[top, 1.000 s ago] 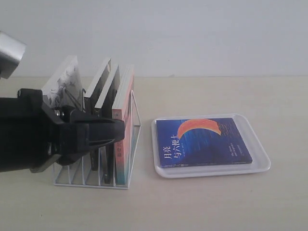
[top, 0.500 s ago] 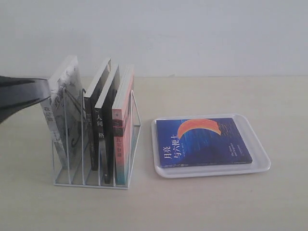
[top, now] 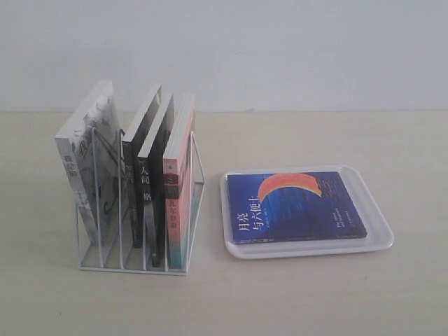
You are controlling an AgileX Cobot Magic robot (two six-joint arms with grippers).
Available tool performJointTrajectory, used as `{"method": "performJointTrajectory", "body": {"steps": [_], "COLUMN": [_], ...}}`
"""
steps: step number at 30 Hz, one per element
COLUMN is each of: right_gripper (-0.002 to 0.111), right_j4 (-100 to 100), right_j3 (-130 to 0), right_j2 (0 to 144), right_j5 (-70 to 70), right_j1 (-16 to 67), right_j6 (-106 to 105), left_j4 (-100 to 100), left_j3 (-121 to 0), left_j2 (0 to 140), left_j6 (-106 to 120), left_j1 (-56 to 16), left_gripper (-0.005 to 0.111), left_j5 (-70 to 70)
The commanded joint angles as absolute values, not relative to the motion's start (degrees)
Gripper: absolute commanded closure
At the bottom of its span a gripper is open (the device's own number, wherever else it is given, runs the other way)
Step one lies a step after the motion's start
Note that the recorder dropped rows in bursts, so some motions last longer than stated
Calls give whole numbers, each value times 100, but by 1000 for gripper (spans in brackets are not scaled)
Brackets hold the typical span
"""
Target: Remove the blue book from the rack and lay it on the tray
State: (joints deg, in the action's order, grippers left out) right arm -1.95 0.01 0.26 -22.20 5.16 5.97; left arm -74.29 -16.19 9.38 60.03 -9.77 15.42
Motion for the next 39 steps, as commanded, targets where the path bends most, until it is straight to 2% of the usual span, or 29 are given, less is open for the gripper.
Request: {"method": "performJointTrajectory", "body": {"steps": [1, 3, 5, 9, 12, 20, 27, 39], "right_gripper": [108, 108, 108, 108, 108, 108, 108, 108], "right_j4": [-182, -182, -182, -182, -182, -182, -182, -182], "right_j3": [0, 0, 0, 0, 0, 0, 0, 0], "right_j2": [0, 0, 0, 0, 0, 0, 0, 0], "right_j5": [-2172, -2172, -2172, -2172, -2172, -2172, -2172, -2172], "right_j1": [517, 517, 517, 517, 517, 517, 517, 517], "right_j6": [545, 545, 545, 545, 545, 545, 545, 545], "left_j4": [-7433, -7398, -6476, -2172, -698, -617, -291, -306], "left_j3": [-1575, -1424, -1224, -924, -611, -6, 0, 0], "left_j2": [550, 186, 0, 0, 0, 0, 0, 0], "left_j6": [7022, 7081, 6605, 2071, 523, 401, 414, 388], "left_j1": [-956, -956, -956, -854, -735, -578, -578, -578], "left_gripper": [102, 102, 102, 102, 102, 102, 102, 102], "left_j5": [1499, 1473, 1434, 1193, 866, 780, 1815, 1800]}}
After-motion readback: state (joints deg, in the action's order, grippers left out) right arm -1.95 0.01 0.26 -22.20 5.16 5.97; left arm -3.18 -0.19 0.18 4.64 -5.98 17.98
